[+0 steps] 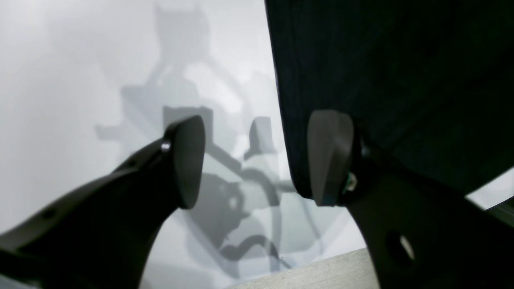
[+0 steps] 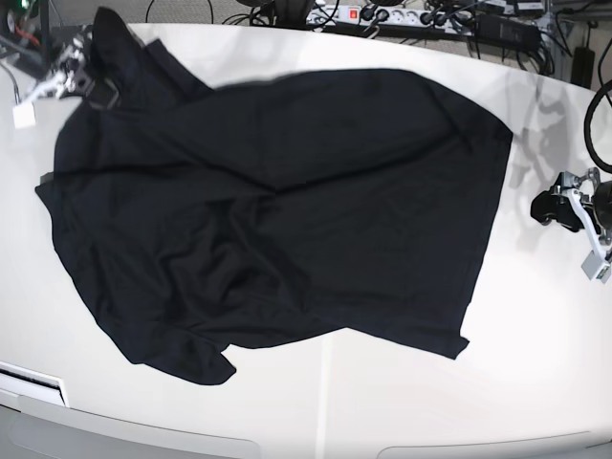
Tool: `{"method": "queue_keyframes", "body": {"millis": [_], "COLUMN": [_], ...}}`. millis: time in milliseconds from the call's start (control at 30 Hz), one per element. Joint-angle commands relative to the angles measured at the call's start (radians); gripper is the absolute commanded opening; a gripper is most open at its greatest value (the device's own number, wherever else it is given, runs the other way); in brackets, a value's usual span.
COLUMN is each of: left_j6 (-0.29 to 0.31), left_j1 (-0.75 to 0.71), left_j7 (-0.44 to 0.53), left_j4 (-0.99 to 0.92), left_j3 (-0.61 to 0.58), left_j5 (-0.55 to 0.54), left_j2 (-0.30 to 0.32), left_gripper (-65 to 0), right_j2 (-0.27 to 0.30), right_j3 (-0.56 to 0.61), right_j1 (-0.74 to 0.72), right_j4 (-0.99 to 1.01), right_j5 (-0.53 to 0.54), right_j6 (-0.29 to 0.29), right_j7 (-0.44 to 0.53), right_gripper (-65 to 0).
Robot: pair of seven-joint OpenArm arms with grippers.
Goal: Layout the t-shirt on the table in an organized manner, then fold the t-shirt properly
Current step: 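Pull the shirt corner outward with the right gripper, then release, then move the left gripper to the shirt edge and grasp it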
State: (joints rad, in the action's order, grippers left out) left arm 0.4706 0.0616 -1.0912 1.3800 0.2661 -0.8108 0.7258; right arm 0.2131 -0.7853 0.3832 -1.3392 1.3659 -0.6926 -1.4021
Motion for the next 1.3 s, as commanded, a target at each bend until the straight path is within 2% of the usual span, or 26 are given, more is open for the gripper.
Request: {"method": "queue_keyframes", "body": {"millis": [0, 267, 533, 567, 700, 767, 1033, 1167, 1267], "left_j6": [-0.001, -0.002, -0.024, -0.028, -0.069, -0.097, -0.097, -0.089, -0.055], "left_j1": [0.016, 0.016, 0.016, 0.016, -0.008, -0.048, -0.233, -0.333, -0.373], "left_j7": [0.014, 0.014, -0.008, -0.026, -0.053, -0.036, -0.023, 0.005, 0.014], "left_j4": [0.012, 0.012, 0.012, 0.012, 0.012, 0.012, 0.011, 0.003, -0.019], "left_j3": [0.013, 0.013, 0.013, 0.013, 0.069, 0.132, 0.373, 0.398, 0.398], "left_j5": [-0.009, -0.009, -0.009, -0.009, 0.015, 0.042, 0.043, 0.039, -0.011], "left_j2": [0.025, 0.025, 0.025, 0.025, 0.025, 0.024, 0.022, 0.021, 0.006], "left_gripper": [-24.3, -24.3, -24.3, -24.3, -24.3, -24.3, -24.3, -24.3, -28.0], "right_j2": [0.015, 0.014, 0.015, 0.015, 0.018, 0.018, 0.023, 0.023, 0.023], "right_j3": [-0.015, -0.043, -0.043, -0.043, -0.043, -0.043, -0.043, -0.043, -0.043], "right_j1": [0.021, 0.216, 0.246, 0.241, 0.235, 0.235, 0.201, 0.168, 0.15], "right_j4": [-0.051, -0.328, -0.367, -0.367, -0.367, -0.367, -0.367, -0.367, -0.368], "right_j5": [0.033, 0.032, 0.022, 0.021, 0.022, 0.022, 0.022, 0.022, 0.022], "right_j6": [-0.006, -0.006, -0.006, -0.006, -0.006, -0.006, -0.006, -0.006, -0.006], "right_j7": [0.006, 0.006, 0.006, 0.006, 0.006, 0.006, 0.006, 0.006, 0.006], "right_gripper": [-65.0, -65.0, -65.0, -62.4, -37.1, -29.3, -28.6, -28.6, -28.6]}}
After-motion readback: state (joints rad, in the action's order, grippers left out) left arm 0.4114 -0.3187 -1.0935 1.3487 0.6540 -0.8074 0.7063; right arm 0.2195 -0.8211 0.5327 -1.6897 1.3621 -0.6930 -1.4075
